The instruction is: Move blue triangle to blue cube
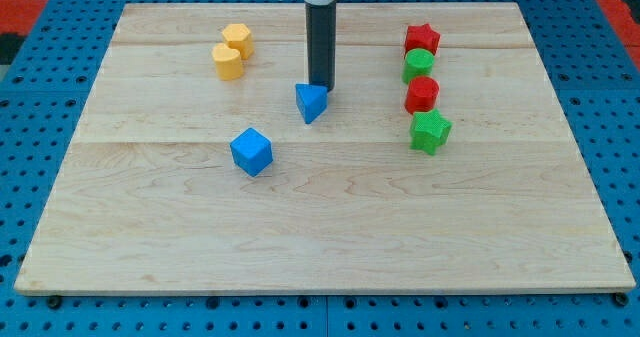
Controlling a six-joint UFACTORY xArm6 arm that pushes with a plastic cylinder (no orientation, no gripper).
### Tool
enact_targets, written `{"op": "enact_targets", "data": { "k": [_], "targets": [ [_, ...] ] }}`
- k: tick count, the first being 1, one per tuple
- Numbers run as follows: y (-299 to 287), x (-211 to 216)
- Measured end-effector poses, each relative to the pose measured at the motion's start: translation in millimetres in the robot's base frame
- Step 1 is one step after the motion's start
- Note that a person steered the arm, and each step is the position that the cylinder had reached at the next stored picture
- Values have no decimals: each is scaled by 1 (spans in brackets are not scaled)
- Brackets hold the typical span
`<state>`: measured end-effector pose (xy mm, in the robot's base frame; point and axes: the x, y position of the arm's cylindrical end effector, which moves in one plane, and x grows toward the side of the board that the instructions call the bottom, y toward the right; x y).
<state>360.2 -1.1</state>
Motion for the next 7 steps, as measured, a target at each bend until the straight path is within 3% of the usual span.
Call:
{"op": "enact_targets", "data": {
  "k": [1,3,4,5,6,7],
  "targets": [
    [12,-6],
    [-65,40],
    [-15,42],
    [21,74],
    [28,145],
    [116,150]
  ]
}}
